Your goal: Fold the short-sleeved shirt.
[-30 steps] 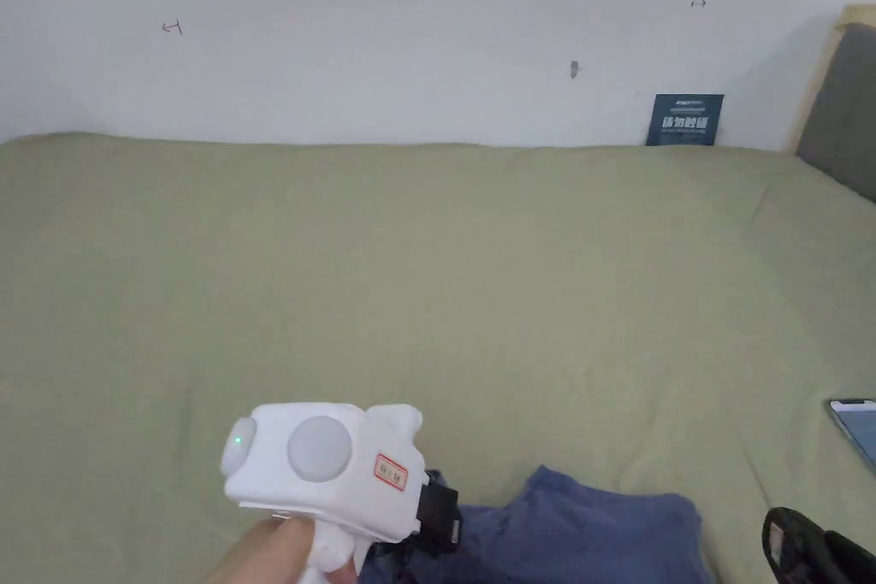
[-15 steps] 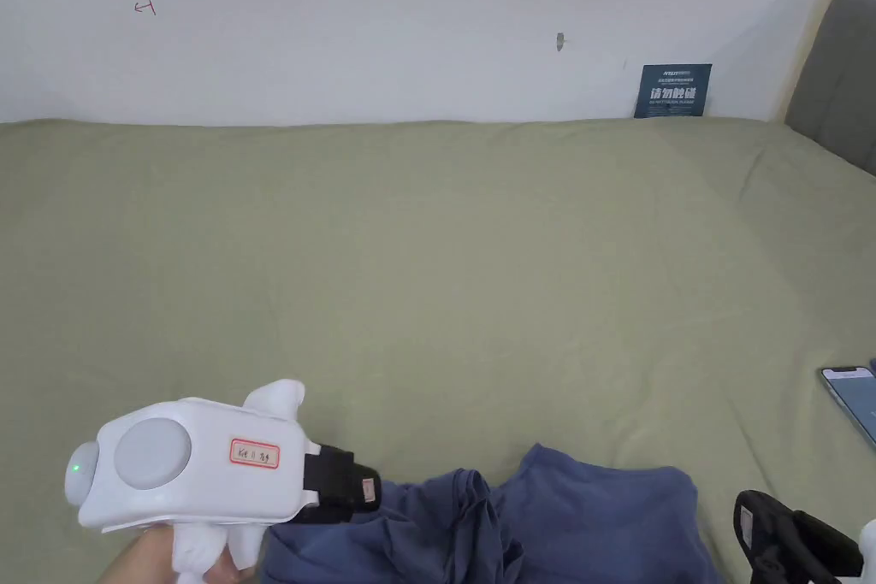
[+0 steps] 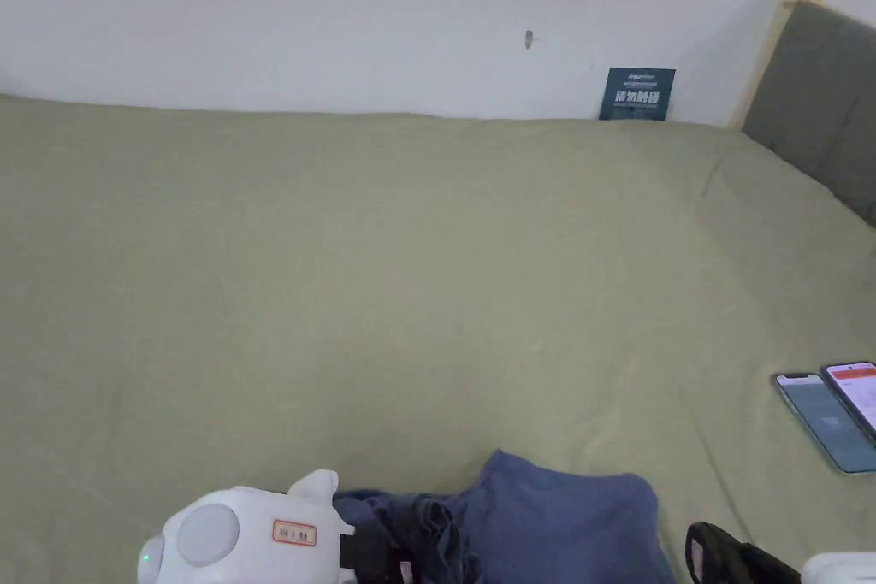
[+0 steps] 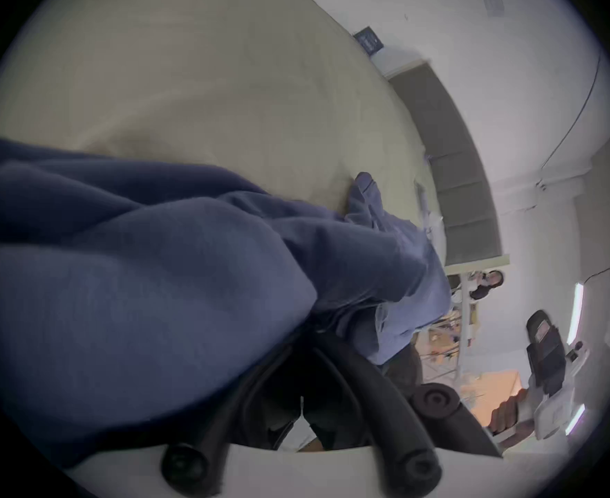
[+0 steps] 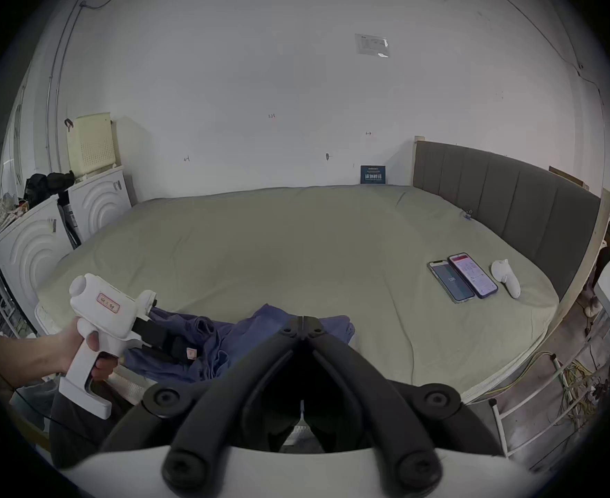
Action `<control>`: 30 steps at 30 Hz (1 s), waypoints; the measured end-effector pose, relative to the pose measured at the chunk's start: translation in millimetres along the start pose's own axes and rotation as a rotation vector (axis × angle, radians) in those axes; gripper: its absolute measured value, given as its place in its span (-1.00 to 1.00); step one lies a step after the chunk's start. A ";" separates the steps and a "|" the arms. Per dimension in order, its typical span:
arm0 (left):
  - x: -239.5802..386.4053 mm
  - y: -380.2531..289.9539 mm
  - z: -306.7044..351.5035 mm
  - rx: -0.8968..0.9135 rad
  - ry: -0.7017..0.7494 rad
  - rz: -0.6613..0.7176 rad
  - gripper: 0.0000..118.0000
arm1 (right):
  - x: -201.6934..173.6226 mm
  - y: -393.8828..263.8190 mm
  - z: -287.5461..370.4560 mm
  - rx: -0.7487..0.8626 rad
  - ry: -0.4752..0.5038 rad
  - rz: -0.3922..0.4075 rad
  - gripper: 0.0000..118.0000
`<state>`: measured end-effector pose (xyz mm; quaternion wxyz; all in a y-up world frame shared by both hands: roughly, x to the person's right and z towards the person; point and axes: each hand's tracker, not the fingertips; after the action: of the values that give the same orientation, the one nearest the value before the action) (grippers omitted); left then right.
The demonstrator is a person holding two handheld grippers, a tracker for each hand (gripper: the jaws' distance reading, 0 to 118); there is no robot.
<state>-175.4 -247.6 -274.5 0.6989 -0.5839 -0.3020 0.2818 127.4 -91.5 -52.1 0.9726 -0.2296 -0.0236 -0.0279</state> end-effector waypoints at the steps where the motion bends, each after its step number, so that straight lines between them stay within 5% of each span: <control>1: -0.2 -1.2 8.0 0.003 -0.006 -0.006 -1.00 | -0.5 -0.7 -1.9 -0.006 0.000 0.002 -1.00; 11: -0.4 -3.5 162.6 0.197 0.115 -0.078 -1.00 | -18.8 4.8 -12.5 -0.003 0.054 0.022 -1.00; 14: -22.1 -2.6 178.2 0.200 0.247 -0.068 -1.00 | -24.1 4.1 -13.5 0.001 0.084 0.020 -1.00; 17: -41.6 -2.6 171.8 0.168 0.210 -0.039 -0.94 | -28.2 3.9 -13.3 -0.003 0.088 0.017 -1.00; 18: -45.3 -4.2 166.2 0.151 0.156 -0.036 -0.63 | -28.7 3.6 -12.9 -0.002 0.086 0.018 -1.00; 19: -49.4 -5.5 158.4 0.128 0.122 -0.023 0.02 | -28.7 3.8 -12.6 -0.002 0.085 0.017 -1.00; 20: -52.6 -7.3 147.6 0.101 0.080 0.000 0.87 | -28.7 4.3 -12.6 -0.004 0.084 0.017 -1.00; 21: -64.2 -0.8 142.9 0.095 0.040 0.026 1.00 | -28.8 4.7 -12.6 -0.007 0.083 0.019 -1.00; 27: -82.7 19.6 107.6 0.070 -0.031 0.061 0.99 | -24.0 8.9 -9.8 -0.003 0.067 0.033 -1.00; 30: -76.6 25.6 99.0 0.038 -0.136 0.067 0.82 | -20.8 8.4 -10.6 -0.006 0.057 0.028 -1.00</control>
<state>-301.3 -236.8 -293.4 0.6777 -0.5599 -0.3237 0.3500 107.6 -87.8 -66.5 0.9724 -0.2321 0.0074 -0.0210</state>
